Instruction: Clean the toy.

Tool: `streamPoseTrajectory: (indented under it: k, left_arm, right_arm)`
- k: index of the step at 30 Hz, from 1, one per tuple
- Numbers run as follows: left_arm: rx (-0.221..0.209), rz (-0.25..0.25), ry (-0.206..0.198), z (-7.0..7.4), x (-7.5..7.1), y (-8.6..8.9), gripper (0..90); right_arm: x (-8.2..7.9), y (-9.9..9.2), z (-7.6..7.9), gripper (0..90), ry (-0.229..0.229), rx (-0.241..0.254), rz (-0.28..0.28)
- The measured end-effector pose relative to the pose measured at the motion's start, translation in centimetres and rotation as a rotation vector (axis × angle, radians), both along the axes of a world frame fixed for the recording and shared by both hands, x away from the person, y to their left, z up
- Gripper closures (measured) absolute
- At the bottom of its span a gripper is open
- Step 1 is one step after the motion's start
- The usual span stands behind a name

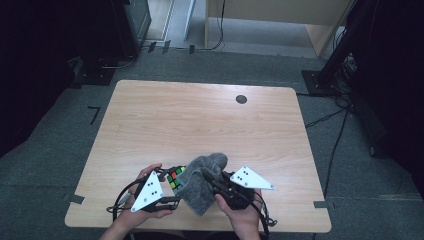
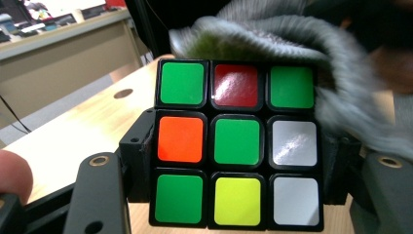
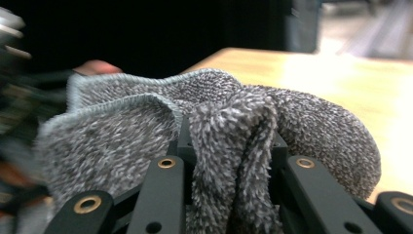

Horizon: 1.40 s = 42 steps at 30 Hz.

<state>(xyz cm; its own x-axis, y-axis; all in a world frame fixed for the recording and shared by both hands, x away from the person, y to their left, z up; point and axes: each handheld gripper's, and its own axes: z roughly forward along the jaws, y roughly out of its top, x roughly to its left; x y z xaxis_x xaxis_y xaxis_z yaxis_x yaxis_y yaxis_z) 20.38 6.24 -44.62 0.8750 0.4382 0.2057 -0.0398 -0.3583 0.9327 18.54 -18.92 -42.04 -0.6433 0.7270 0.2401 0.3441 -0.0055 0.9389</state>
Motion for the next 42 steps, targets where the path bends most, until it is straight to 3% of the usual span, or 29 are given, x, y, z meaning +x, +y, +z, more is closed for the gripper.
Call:
streamPoseTrajectory:
  k: [1, 3, 5, 7, 9, 12, 16, 17, 20, 24, 26, 27, 28, 29, 31, 33, 35, 37, 39, 41, 42]
  left_arm:
    - [0.006, -0.009, -0.003, 0.0, -0.1, -0.2, 34.2]
    - [0.001, -0.021, -0.008, 0.2, -0.4, -0.3, 34.2]
    - [-0.004, -0.022, -0.009, 0.3, -0.4, -0.2, 34.2]
    - [-0.035, -0.023, -0.004, 0.5, -0.3, 0.2, 34.2]
    - [-0.050, -0.014, -0.001, 0.6, -0.1, 0.5, 34.2]
    - [-0.002, -0.012, 0.000, 0.2, -0.1, 0.1, 34.2]
    - [0.008, -0.040, -0.001, 0.1, -0.4, -0.4, 34.2]
    - [0.005, -0.047, 0.001, 0.3, -0.5, -0.5, 34.2]
    - [-0.022, -0.044, 0.005, 0.6, -0.3, 0.1, 34.2]
    - [-0.053, -0.036, 0.014, 0.9, -0.1, 0.6, 34.2]
    - [-0.036, -0.032, 0.015, 0.7, 0.0, 0.5, 34.2]
    - [-0.002, -0.035, 0.012, 0.3, -0.1, 0.1, 34.2]
    - [-0.002, -0.035, 0.012, 0.3, -0.1, 0.1, 34.2]
    - [0.012, -0.049, 0.007, 0.2, -0.3, -0.2, 34.2]
    - [0.013, -0.052, 0.004, 0.3, -0.4, -0.3, 34.2]
    - [0.002, -0.054, 0.005, 0.5, -0.4, -0.2, 34.2]
    - [-0.029, -0.050, 0.012, 0.7, -0.2, 0.3, 34.2]
    - [-0.033, -0.045, 0.014, 0.8, -0.1, 0.4, 34.2]
    - [-0.019, -0.037, 0.015, 0.6, 0.0, 0.3, 34.2]
    - [0.009, -0.035, 0.012, 0.3, 0.0, 0.0, 34.2]
    - [0.019, -0.041, 0.012, 0.1, -0.2, -0.3, 34.2]
  right_arm:
    - [-0.3, 0.4, 0.2, 71.1, -0.016, -0.010, 0.013]
    - [-0.4, 1.1, -0.1, 71.0, -0.044, -0.080, 0.007]
    - [-0.2, 0.9, -0.4, 71.1, -0.038, -0.077, -0.004]
    - [0.3, 0.3, -0.9, 71.3, -0.002, -0.099, -0.042]
    - [0.7, -0.5, -1.0, 71.2, 0.026, -0.072, -0.067]
    - [0.1, -0.2, -0.1, 70.6, -0.020, -0.030, -0.020]
    - [-0.6, 0.7, 0.5, 70.2, -0.066, -0.051, 0.015]
    - [-0.4, 1.0, 0.0, 70.2, -0.061, -0.091, 0.004]
    - [0.4, 0.1, -1.0, 70.7, -0.013, -0.109, -0.051]
    - [0.6, -0.4, -1.2, 70.7, 0.006, -0.094, -0.066]
    - [0.2, -0.2, -0.6, 70.5, -0.020, -0.070, -0.043]
    - [-0.4, 0.5, 0.0, 70.2, -0.060, -0.065, -0.003]
    - [-0.4, 0.5, 0.0, 70.2, -0.060, -0.065, -0.003]
    - [-0.9, 1.2, 0.4, 70.0, -0.090, -0.080, 0.020]
    - [-0.9, 1.4, 0.3, 69.9, -0.100, -0.102, 0.018]
    - [-0.6, 1.2, -0.2, 69.8, -0.088, -0.116, -0.003]
    - [0.4, 0.1, -1.1, 70.1, 0.000, -0.110, -0.053]
    - [0.6, -0.2, -1.2, 70.1, 0.025, -0.087, -0.053]
    - [0.1, 0.1, -0.5, 69.9, -0.002, -0.039, -0.014]
    - [-0.3, 0.5, -0.2, 69.8, -0.024, -0.036, 0.011]
    - [-0.9, 1.4, 0.4, 69.8, -0.061, -0.060, 0.036]
